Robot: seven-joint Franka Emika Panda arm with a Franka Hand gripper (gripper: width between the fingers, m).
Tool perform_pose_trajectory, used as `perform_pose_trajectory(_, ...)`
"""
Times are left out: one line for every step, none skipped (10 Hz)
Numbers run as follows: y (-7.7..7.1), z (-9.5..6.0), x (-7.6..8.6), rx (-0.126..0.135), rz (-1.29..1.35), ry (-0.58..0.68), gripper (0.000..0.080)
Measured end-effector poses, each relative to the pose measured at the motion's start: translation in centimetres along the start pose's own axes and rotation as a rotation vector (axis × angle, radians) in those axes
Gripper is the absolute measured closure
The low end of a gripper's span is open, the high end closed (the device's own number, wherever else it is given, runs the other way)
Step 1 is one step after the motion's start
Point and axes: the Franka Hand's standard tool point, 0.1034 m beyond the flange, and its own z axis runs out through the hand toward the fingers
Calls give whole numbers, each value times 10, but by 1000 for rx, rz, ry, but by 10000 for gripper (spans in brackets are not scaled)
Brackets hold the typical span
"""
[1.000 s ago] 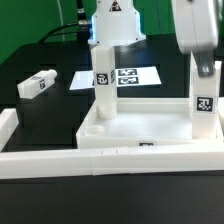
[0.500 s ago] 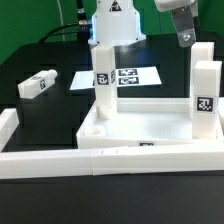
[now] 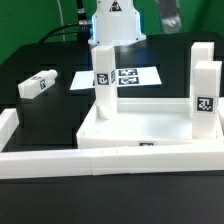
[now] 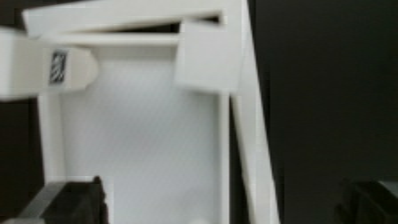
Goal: Assemble desk
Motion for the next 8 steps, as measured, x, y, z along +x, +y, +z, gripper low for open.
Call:
perform_pose_trajectory(1, -6, 9, 4, -71, 5, 150)
perform_pose_trajectory(-3, -7, 7, 10, -144, 7, 150)
perform_pose_trajectory(-2, -6, 7, 7, -209, 7, 150)
perform_pose_trajectory(-2, -6, 7, 7, -255, 7, 150)
perform_pose_trajectory(-2, -6, 7, 7, -339, 8, 150)
perform_pose_trajectory(-1, -5, 12, 12, -441, 9, 150)
perform_pose_trajectory(11, -1, 31, 14, -564, 10, 150)
perform_pose_trajectory(26, -1, 52, -2, -669, 4, 150)
